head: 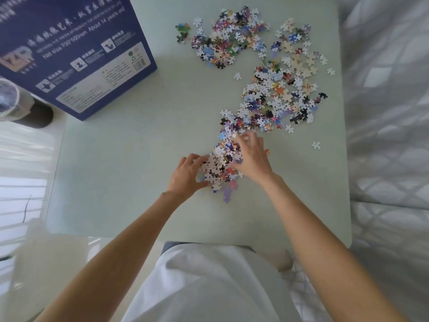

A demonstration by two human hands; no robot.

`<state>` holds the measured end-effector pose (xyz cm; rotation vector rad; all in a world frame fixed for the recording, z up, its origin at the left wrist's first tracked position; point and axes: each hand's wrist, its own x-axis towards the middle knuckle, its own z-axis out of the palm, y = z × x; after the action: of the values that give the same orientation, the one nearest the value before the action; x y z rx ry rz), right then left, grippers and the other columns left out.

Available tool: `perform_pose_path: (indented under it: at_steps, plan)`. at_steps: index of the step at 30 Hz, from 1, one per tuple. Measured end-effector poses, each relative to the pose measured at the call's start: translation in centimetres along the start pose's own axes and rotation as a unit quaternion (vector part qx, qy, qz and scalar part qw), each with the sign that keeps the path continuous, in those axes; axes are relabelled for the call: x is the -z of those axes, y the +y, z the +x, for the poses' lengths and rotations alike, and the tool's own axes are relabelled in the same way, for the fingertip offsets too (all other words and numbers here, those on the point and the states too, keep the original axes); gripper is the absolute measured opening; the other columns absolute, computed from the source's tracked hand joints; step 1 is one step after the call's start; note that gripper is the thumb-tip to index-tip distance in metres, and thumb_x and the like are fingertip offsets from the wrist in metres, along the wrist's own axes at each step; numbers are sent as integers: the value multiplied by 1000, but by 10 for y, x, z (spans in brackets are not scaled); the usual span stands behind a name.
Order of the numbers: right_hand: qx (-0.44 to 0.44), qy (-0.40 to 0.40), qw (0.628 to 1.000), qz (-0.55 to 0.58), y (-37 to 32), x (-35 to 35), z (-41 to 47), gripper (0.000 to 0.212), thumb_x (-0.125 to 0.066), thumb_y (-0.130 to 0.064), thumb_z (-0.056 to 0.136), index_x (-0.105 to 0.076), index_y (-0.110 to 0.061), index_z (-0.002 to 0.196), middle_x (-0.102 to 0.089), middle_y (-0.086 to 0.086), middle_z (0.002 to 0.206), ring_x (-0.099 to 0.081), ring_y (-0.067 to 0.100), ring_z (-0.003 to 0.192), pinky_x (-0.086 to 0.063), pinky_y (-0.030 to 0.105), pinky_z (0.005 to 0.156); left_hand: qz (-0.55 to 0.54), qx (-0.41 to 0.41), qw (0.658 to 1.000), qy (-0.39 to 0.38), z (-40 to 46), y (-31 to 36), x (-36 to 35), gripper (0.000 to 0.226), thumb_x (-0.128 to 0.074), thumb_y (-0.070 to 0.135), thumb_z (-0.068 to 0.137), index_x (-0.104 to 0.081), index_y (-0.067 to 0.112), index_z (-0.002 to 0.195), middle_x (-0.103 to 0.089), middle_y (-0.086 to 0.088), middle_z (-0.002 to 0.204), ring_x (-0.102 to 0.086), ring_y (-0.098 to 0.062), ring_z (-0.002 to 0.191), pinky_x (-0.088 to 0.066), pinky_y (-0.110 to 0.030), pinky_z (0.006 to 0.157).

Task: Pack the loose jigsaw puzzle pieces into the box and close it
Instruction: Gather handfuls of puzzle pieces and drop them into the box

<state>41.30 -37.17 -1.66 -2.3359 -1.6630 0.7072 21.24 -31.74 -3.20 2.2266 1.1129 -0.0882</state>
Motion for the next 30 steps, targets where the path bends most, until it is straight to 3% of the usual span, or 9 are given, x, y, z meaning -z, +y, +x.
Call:
perform_pose_path:
  at_steps: [3, 6, 9, 12, 15, 18, 23, 30]
  plan:
    - [17, -56, 996, -74, 5, 18, 34, 95, -73, -55, 67, -26, -20, 142, -7, 16, 153, -8, 37, 139, -20, 52, 109, -50, 23, 998, 16, 7, 3, -2, 69, -77, 26, 73, -46, 18, 135, -51, -8, 121, -54, -27, 105, -44, -34, 91]
    - [10, -123, 987, -100, 2, 23, 58, 97, -64, -62, 73, -15, -24, 147, 7, 10, 156, 7, 36, 142, -10, 57, 111, -83, 54, 995, 16, 10, 9, -2, 67, -74, 17, 76, -44, 15, 136, -50, -11, 120, -60, -30, 96, -48, -38, 89]
    - [31, -133, 980, -143, -2, 20, 63, 84, -59, -60, 78, -24, -22, 143, -5, 7, 155, -2, 35, 141, -16, 57, 109, -95, 77, 992, 8, 10, 18, -3, 72, -71, 25, 79, -36, 13, 141, -44, -10, 128, -55, -28, 108, -45, -36, 95]
    - [64, -123, 983, -122, -3, 15, 46, 71, -59, -55, 81, -35, -20, 138, -17, 3, 152, -14, 32, 137, -25, 52, 108, -67, 90, 994, -7, 13, 30, -5, 89, -70, 48, 76, -26, 12, 145, -35, -10, 134, -38, -24, 123, -35, -32, 102]
    - [75, -142, 982, -97, -1, 9, 22, 75, -67, -48, 76, -34, -20, 138, -20, 4, 149, -20, 31, 133, -31, 46, 106, -16, 99, 995, -11, 20, 42, -10, 105, -73, 57, 66, -20, 15, 146, -30, -8, 135, -31, -23, 123, -39, -33, 97]
    - [81, -117, 985, -92, 1, 5, 7, 82, -76, -39, 72, -33, -16, 138, -31, 7, 141, -33, 29, 124, -42, 38, 96, 13, 94, 995, -9, 26, 48, -13, 103, -78, 51, 63, -23, 20, 144, -29, -7, 133, -31, -25, 119, -44, -34, 92]
    - [63, -69, 993, -68, 0, 3, -2, 69, -75, -36, 73, -40, -12, 127, -47, 6, 120, -49, 23, 108, -42, 29, 76, -8, 86, 996, -20, 29, 46, -11, 94, -79, 45, 66, -30, 21, 142, -37, -6, 131, -38, -23, 120, -39, -32, 97]
    - [15, -33, 998, -59, 6, -7, -19, 69, -72, -45, 74, -45, -8, 124, -48, 11, 121, -43, 28, 108, -40, 33, 87, -52, 107, 993, -15, 24, 47, -8, 79, -79, 40, 68, -39, 20, 133, -45, -6, 122, -46, -23, 113, -37, -26, 89]
